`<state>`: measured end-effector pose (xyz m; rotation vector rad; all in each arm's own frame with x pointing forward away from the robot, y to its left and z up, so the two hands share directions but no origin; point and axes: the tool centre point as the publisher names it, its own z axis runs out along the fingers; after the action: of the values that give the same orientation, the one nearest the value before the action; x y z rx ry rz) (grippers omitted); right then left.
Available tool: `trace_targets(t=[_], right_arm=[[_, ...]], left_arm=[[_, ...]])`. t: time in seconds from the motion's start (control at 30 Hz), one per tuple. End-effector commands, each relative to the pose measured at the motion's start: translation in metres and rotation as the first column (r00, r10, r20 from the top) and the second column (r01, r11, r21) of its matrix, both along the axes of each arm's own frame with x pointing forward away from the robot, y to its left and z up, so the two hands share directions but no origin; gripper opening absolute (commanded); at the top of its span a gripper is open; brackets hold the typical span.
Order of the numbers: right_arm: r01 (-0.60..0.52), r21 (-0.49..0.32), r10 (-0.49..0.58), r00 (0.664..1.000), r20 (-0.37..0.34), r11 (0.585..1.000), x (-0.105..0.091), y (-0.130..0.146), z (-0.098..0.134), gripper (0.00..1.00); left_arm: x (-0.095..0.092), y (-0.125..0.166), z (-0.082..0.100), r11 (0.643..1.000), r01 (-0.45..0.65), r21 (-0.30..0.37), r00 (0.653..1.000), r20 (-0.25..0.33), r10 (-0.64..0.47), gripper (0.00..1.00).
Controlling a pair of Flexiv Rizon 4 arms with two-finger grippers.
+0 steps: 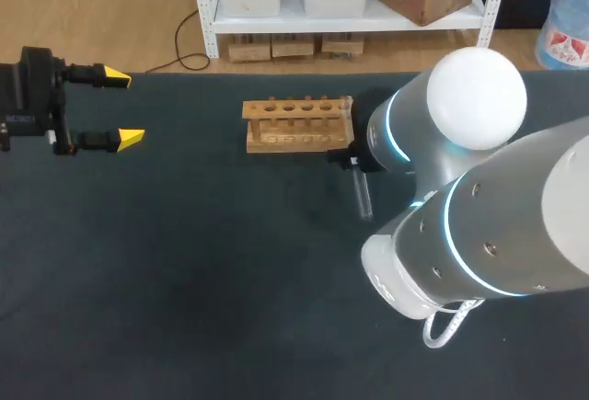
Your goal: Grasp the test tube, adjust it, and insert it.
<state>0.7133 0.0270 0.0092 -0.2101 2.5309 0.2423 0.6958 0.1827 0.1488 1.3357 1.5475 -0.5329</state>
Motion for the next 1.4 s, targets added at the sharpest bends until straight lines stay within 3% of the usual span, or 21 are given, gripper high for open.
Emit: trace_targets(t=[0.03,0.63,1.03,1.4], right_arm=[[-0.004,0.002,0.004,1.0,-0.006,1.0,0.002,-0.001,-0.001,0.0],[0.012,0.041,-0.015,0.998,0.069,0.999,-0.006,-0.011,0.032,0.0],[0.021,0.04,-0.025,0.997,0.078,0.999,0.014,-0.004,0.027,0.0],[0.041,0.025,-0.043,0.997,0.066,0.999,0.02,-0.006,0.019,0.0]], left_arm=[[0.0,0.001,-0.001,1.0,-0.001,-0.004,1.0,0.006,0.001,1.0],[0.0,0.001,-0.001,1.0,-0.001,-0.004,1.0,0.006,0.001,1.0],[0.0,0.001,-0.001,1.0,-0.001,-0.004,1.0,0.006,0.001,1.0],[0.0,0.001,-0.001,1.0,-0.001,-0.004,1.0,0.006,0.001,1.0]])
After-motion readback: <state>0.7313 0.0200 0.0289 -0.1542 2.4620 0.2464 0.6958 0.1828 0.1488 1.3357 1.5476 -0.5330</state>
